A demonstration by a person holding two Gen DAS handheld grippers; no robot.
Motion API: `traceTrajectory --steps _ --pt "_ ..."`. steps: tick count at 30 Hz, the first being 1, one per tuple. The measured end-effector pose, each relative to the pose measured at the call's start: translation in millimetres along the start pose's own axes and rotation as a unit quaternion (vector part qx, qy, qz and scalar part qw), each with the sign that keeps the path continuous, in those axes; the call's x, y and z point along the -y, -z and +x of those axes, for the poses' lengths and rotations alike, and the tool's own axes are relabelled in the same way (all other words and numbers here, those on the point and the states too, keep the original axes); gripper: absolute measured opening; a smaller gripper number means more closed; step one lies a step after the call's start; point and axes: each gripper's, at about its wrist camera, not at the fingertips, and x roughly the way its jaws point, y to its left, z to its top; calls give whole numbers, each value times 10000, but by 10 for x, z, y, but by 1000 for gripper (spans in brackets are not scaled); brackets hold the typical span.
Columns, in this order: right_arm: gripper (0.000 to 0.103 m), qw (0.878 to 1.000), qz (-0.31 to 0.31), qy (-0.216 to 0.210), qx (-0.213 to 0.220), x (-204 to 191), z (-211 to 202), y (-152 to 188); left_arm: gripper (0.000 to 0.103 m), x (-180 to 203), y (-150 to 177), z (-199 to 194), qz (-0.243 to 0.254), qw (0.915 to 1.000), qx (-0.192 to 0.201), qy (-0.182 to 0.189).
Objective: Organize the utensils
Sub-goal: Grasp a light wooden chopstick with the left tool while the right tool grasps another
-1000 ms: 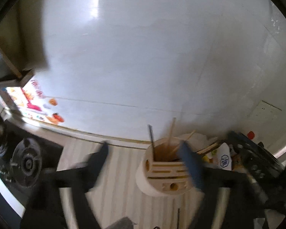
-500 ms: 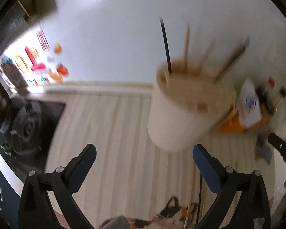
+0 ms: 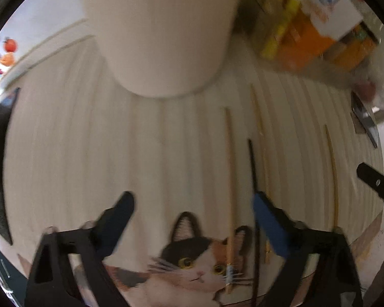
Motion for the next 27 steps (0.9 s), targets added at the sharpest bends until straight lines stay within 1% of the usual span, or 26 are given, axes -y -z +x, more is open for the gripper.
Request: traceTrajectory --steps 3,4,5,6,7,8,10,12,14,17,20,21,23,24,25,27 --pt "65 9998 90 62 -165 126 125 117 61 107 -42 158 92 9999 -131 10" --pt "65 9997 111 85 -217 156 167 154 47 144 -45 210 136 9998 -167 -43" --pt "65 9996 118 93 -255 157 193 178 35 178 -44 268 191 9995 -227 -70" --pt "65 9994 133 82 -304 170 228 209 31 192 -40 294 213 9995 -234 -17" --pt "65 9993 136 59 -336 162 222 227 14 205 -33 287 252 9995 -138 -118" --pt "65 9993 135 9 -363 152 237 233 6 211 -31 287 316 9992 -91 -225" --pt "65 9988 120 -211 -434 103 258 257 5 148 -37 289 248 9995 -100 -157" --pt "65 9971 95 -544 -516 12 281 253 5 18 -34 293 134 9995 -114 -251" --pt "64 9955 14 -752 -585 -123 314 235 5 -159 -32 279 -31 9993 -117 -357" --pt "61 9934 -276 -880 -689 -423 429 183 5 -396 2 258 -240 9984 -151 -480" --pt "56 9912 -588 -859 -814 -723 563 159 5 -592 48 240 -404 9973 -168 -584" --pt "53 9907 -703 -811 -837 -818 607 161 5 -645 62 234 -448 9970 -171 -611" --pt "43 9900 -893 -632 -896 -949 690 166 5 -705 68 230 -496 9967 -177 -622" --pt "30 9894 -987 -523 -931 -1007 737 178 5 -732 74 224 -504 9966 -177 -625" --pt "22 9887 -1056 -391 -987 -1046 783 196 5 -753 79 223 -503 9966 -175 -626" --pt "11 9887 -976 -524 -1009 -1054 802 227 5 -837 96 191 -514 9967 -168 -609"
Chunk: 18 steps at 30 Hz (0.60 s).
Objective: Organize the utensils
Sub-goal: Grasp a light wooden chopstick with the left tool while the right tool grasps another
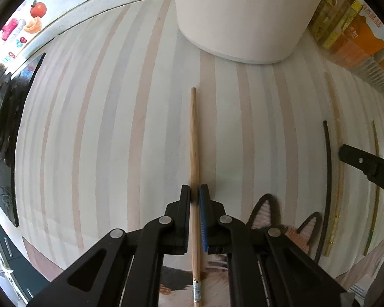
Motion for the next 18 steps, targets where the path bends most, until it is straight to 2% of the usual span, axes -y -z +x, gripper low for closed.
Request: traceTrajectory --steps 1,8,12,18 --pt "6 10000 14 37 4 -2 -10 13 5 -14 -4 1 8 10000 1 12" --pt "6 9996 127 208 -147 211 -110 162 5 -23 140 -20 130 9999 3 36" --pt "6 9987 130 366 -321 435 -194 355 5 135 157 -2 153 9997 -102 130" --pt "6 9973 30 328 -658 650 -229 655 5 159 239 39 198 9997 -110 131"
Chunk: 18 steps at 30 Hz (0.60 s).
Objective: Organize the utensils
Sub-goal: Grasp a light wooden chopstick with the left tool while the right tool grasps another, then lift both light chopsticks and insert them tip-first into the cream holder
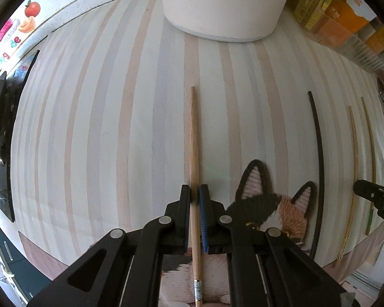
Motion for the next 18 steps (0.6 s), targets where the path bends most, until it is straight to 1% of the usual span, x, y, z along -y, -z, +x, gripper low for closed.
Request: traceTrajectory --steps 2,4,10,11,14,18 --pt "6 9999 -107 71 -65 12 2 47 5 -1 -10 16 2 10000 -9 6" --pt "8 9998 -75 122 -140 -18 26 58 5 -12 -1 22 1 10000 -3 13" --pt "8 9990 -159 403 -61 -177 7 -35 5 7 21 8 -1 10000 28 -6" --pt "8 9990 -153 423 -36 -199 3 -29 5 19 33 9 4 10000 30 -7" --pt "7 9994 -277 218 -48 -384 36 -36 5 17 24 12 -13 10000 24 3" --pt "8 9982 -454 390 -49 -572 38 -30 5 8 21 14 1 10000 32 -8"
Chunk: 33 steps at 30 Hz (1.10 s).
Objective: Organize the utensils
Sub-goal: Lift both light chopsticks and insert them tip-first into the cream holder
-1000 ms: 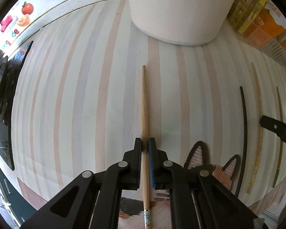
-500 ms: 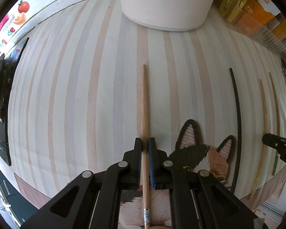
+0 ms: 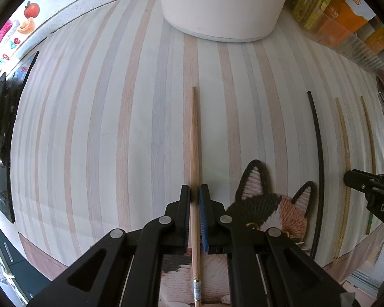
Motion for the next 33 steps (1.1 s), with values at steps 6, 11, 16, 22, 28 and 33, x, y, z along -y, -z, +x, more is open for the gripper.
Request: traceTrajectory --steps 6,11,16,22,28,33 --pt "8 9997 -140 127 -172 -97 18 -170 5 -1 -2 -10 6 10000 -37 6" --pt "8 9992 -156 284 -235 -175 125 -468 5 16 -21 -12 58 9999 -86 16" --pt "8 9992 -147 282 -252 -408 201 -534 5 44 -31 -2 98 9999 -79 -26" --pt "8 9995 -85 256 -166 -343 201 -491 5 65 -24 24 106 9999 -68 -20" --pt "7 9997 -34 219 -111 -222 198 -405 4 90 -29 28 111 9999 -45 -25" --pt "7 9999 62 122 -47 -112 179 -365 4 60 -8 -103 144 9998 117 -8"
